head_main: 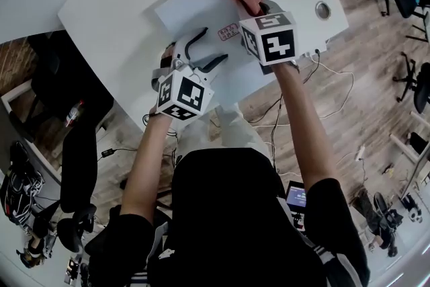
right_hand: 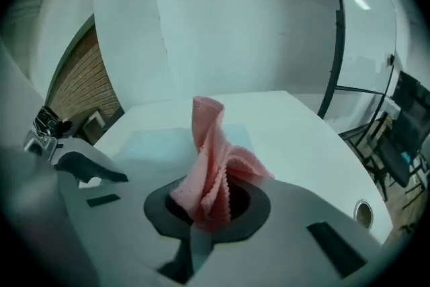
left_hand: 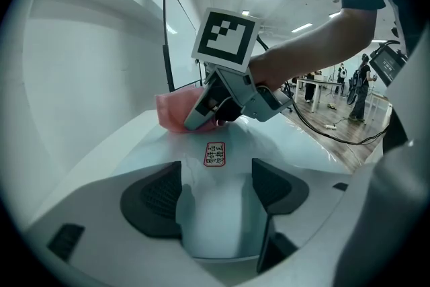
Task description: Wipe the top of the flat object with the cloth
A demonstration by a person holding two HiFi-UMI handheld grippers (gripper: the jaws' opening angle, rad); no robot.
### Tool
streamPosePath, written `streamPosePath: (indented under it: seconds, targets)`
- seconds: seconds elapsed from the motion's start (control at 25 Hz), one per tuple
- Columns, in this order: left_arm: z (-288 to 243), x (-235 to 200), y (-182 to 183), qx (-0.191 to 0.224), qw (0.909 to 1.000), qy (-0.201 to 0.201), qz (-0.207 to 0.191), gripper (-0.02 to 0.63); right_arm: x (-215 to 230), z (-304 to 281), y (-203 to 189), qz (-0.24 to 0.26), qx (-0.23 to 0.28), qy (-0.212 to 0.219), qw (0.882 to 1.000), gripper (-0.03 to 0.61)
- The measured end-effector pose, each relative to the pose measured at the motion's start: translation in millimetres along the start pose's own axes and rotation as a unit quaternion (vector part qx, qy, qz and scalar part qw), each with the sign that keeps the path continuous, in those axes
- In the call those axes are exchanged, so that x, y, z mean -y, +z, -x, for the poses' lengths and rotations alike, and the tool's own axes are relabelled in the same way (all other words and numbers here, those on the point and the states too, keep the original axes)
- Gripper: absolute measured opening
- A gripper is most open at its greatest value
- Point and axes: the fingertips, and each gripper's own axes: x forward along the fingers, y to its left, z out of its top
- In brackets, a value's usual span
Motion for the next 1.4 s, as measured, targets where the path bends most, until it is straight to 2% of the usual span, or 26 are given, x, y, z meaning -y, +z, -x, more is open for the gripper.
streamPosePath:
  seconds: [0.2, 0.44, 0.56, 0.72, 0.84, 0.92, 1.04, 1.12, 1.4]
  targets:
    - [2.0, -2.6, 2.0, -0.012, 0.9997, 0.004, 0.019, 0.323, -5.4, 18.8, -3.0, -0.019, 0.008, 0.01, 1.0, 0.046]
    - [17.4, -25.8, 34.7, 0.021, 0.9986, 0.037, 0.032, 0.322, -13.2, 47.0, 9.1, -0.028, 0.024, 0.02, 0.999, 0.046]
    - [33.1, -37.9, 57.4, 0.049, 0.9959, 0.05, 0.058, 0.317, -19.0, 66.9, 22.6, -0.026, 0.041, 0.022, 0.999, 0.046]
    - [55.4, -55.0, 96.3, 0.092, 0.9908, 0.06, 0.08, 0.228, -21.8, 95.4, 51.7, -0.018, 0.075, 0.02, 0.997, 0.046]
    - [64.8, -68.0, 124.6, 0.114, 0.9879, 0.065, 0.082, 0.215, -19.3, 109.9, 77.0, -0.012, 0.099, 0.016, 0.995, 0.046]
    - [73.8, -75.6, 146.3, 0.128, 0.9869, 0.077, 0.061, 0.193, -20.4, 118.4, 90.7, -0.008, 0.111, 0.013, 0.994, 0.046]
    - [88.5, -85.5, 166.6, 0.123, 0.9865, 0.106, 0.019, 0.123, -24.3, 134.4, 107.9, -0.007, 0.13, 0.01, 0.991, 0.046]
    - [101.3, -95.0, 183.9, 0.133, 0.9837, 0.12, 0.012, 0.105, -25.6, 146.5, 119.1, -0.01, 0.146, 0.009, 0.989, 0.046]
    - [142.2, -110.0, 226.5, 0.195, 0.9711, 0.119, 0.07, 0.047, -36.4, 188.2, 149.6, -0.022, 0.195, 0.018, 0.98, 0.046]
